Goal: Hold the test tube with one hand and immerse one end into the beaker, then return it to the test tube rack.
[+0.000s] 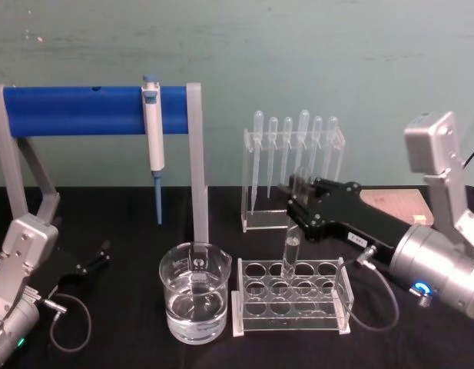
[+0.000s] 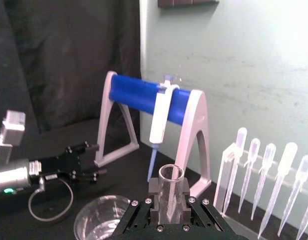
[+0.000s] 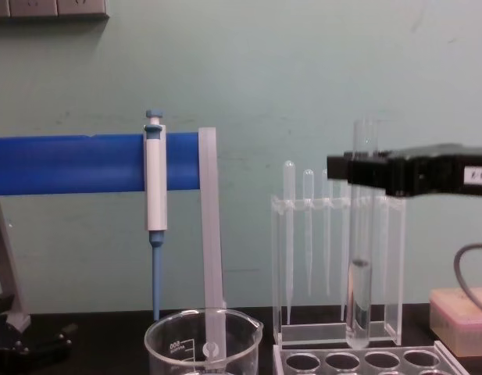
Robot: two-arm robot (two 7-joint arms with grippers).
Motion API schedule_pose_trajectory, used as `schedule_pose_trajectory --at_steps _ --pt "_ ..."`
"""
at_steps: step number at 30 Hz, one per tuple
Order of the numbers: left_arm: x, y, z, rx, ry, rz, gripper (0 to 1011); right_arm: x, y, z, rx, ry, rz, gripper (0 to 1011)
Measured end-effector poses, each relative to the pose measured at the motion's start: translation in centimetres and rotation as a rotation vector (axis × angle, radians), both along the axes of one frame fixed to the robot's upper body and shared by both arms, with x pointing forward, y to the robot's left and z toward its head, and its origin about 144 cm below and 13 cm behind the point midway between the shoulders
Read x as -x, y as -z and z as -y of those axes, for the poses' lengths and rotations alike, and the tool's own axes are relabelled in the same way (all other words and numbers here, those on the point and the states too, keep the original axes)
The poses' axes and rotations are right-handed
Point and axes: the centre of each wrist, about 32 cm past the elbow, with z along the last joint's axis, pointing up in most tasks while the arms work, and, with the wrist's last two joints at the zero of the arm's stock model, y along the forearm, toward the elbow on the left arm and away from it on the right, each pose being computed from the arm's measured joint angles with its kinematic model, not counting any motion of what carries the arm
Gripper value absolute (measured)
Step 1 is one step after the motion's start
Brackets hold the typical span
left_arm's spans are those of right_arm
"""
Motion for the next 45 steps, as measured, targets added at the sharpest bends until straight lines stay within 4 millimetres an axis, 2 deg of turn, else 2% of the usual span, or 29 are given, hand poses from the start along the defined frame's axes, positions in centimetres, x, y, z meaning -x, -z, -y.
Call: schedule_pose_trajectory --at_steps 9,45 --pt "0.00 0.00 0.00 0.000 0.000 0.000 1000 0.58 -1.04 0.13 -0.026 -0.005 0.018 225" --pt "0.00 0.00 0.00 0.000 0.000 0.000 1000 0.55 -0.98 0.09 -0.025 -0.005 0.014 225"
